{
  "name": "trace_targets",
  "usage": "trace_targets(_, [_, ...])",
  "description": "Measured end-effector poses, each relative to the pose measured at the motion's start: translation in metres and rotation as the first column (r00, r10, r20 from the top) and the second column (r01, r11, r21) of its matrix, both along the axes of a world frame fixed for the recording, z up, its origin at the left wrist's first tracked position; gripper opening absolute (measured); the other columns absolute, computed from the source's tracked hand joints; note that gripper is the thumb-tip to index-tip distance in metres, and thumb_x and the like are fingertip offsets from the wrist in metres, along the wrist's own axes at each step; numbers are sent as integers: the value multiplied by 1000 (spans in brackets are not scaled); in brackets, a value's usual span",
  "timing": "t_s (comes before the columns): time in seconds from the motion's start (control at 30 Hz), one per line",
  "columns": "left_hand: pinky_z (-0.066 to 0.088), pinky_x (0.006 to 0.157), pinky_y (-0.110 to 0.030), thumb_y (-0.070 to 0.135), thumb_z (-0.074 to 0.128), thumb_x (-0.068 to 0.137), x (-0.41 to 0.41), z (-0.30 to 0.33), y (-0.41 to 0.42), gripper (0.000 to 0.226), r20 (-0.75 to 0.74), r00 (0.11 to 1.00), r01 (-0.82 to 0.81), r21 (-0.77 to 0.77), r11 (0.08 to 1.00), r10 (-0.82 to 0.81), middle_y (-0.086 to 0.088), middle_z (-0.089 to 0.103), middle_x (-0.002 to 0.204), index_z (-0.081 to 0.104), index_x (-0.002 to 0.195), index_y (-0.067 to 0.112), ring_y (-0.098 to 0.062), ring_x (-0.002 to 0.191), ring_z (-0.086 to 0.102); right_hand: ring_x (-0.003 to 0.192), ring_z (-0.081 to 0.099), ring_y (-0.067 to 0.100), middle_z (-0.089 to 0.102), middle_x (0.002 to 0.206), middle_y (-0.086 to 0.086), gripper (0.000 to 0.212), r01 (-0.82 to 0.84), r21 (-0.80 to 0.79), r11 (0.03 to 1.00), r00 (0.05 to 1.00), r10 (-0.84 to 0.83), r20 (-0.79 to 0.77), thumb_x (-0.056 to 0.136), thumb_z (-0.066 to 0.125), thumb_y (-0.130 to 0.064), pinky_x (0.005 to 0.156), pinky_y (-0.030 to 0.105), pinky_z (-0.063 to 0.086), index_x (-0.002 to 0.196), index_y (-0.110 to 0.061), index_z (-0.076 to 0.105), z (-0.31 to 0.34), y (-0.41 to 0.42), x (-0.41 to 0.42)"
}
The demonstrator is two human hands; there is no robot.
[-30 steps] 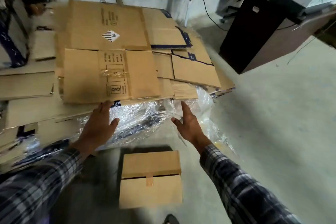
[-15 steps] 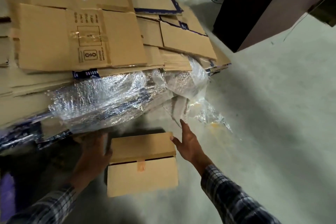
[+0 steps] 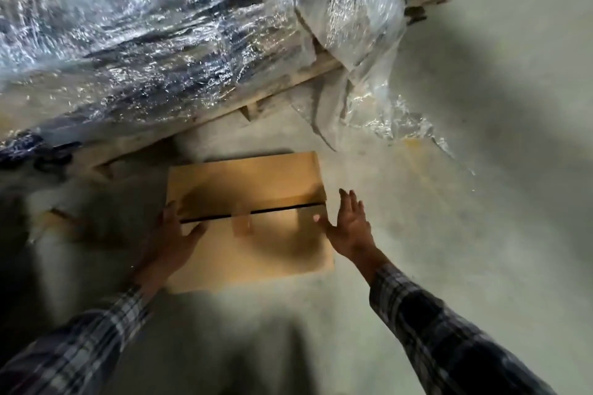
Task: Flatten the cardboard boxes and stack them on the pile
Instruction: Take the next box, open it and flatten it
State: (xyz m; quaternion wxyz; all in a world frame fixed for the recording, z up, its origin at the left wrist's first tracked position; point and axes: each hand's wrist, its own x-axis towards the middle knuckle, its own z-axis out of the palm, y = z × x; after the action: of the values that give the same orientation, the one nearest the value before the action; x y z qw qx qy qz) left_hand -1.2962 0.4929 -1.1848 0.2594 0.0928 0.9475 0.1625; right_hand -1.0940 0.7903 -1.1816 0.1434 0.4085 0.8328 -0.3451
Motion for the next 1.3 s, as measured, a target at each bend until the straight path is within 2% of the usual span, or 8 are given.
trace_targets(0.1, [35,114,-49,48,68,96,5,-24,-3,85,-6,1000,10,10,1000,-10,-16,33,165,28,163,14,-41,146,39,159,14,33,12,174,8,107,32,-52,998,999,-34,-39,88,56,-73,124,58,25,166,-17,11,-27,-10,3])
trace_targets(0.23, [36,114,-51,52,73,89,11,-44,-5,88,-20,998,-59,61,996,60,-18,36,160,35,160,15,-45,141,42,142,46,30,41,157,9,81,80,-158,984,986,-101,-132,93,73,-48,110,39,45,158,-22,32,-50,-21,-2])
trace_targets(0.33, [34,114,-57,62,77,80,8,-57,-9,93,-48,992,-117,-11,993,116,-16,36,156,34,155,28,-47,140,38,124,61,33,59,137,7,85,200,-232,952,964,-234,-130,78,73,-66,102,45,52,144,-34,30,-61,-25,-11])
trace_targets(0.43, [43,108,-43,44,90,74,4,-69,-13,95,24,979,-202,129,971,201,-13,48,147,38,150,25,-41,133,47,124,60,38,59,138,11,101,230,-251,940,957,-266,-120,69,64,-75,106,52,51,150,-32,22,-79,-25,-15])
trace_targets(0.6, [48,108,-54,56,90,61,-1,-80,-26,106,28,971,-237,169,957,236,-9,49,146,31,149,46,-40,132,50,122,62,37,64,133,10,70,259,-231,938,953,-287,-95,90,70,-57,102,47,52,143,-29,34,-82,-18,-11])
trace_targets(0.8, [37,115,-48,30,88,80,46,-36,41,101,-10,992,-124,187,974,128,-18,38,157,28,162,33,-42,141,41,126,58,43,57,143,16,72,384,-207,900,911,-406,-73,93,68,-58,103,48,52,151,-33,33,-56,26,38])
trace_targets(0.97, [45,110,-48,43,84,76,79,-27,132,101,-41,999,36,215,976,-28,-15,48,150,29,161,40,-41,132,51,120,62,40,63,133,13,71,518,-195,833,830,-544,-119,88,71,-62,99,49,55,145,-32,41,-33,83,118])
trace_targets(1.3, [39,118,-51,77,66,66,161,-67,336,115,110,917,332,329,884,-385,-4,43,163,11,162,46,-34,146,44,122,60,40,59,138,17,76,798,-104,594,582,-804,-121,88,73,-59,103,52,53,149,-30,39,-19,186,283])
